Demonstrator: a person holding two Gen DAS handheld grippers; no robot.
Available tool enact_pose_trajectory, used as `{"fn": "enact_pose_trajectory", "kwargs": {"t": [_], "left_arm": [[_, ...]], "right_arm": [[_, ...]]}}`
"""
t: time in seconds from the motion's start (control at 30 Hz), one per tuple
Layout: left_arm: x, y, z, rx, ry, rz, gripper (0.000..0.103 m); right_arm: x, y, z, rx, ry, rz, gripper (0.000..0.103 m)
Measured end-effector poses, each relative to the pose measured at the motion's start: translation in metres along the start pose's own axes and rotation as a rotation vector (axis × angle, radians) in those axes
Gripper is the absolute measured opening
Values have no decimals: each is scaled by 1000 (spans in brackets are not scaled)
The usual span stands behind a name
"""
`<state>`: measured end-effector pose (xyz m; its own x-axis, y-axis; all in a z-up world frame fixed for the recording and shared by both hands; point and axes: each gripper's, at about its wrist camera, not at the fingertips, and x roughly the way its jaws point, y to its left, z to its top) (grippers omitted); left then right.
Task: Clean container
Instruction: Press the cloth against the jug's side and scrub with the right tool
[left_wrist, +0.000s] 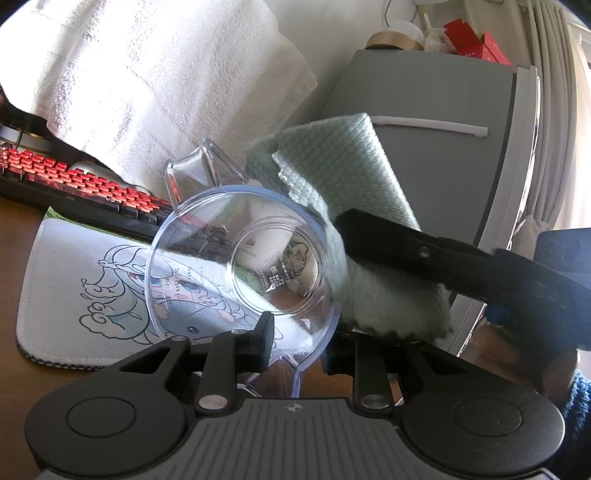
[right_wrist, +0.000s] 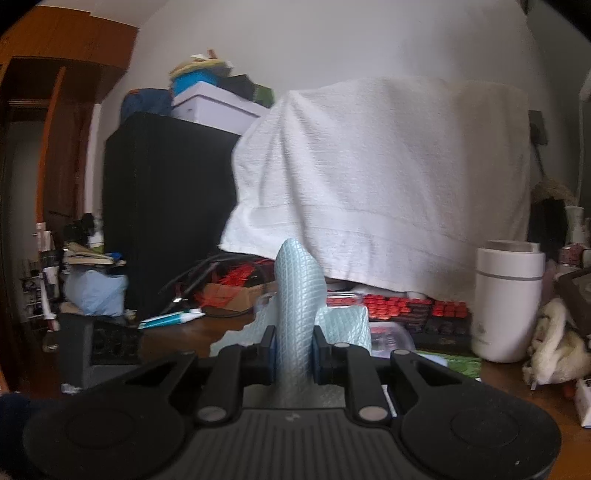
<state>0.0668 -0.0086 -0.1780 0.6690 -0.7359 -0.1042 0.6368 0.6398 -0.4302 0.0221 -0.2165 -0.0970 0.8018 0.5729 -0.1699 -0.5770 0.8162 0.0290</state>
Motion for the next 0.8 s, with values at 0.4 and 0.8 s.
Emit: {"fn": "enact_pose_trajectory", "kwargs": {"t": [0.4,0.8], "left_arm": [[0,-1,0,10,3,0,26],[-1,0,1,-2,0,-1,25]], "right_arm": [[5,-19,1,64,1,-68,17],[2,13,2,-10,2,45,17]]}}
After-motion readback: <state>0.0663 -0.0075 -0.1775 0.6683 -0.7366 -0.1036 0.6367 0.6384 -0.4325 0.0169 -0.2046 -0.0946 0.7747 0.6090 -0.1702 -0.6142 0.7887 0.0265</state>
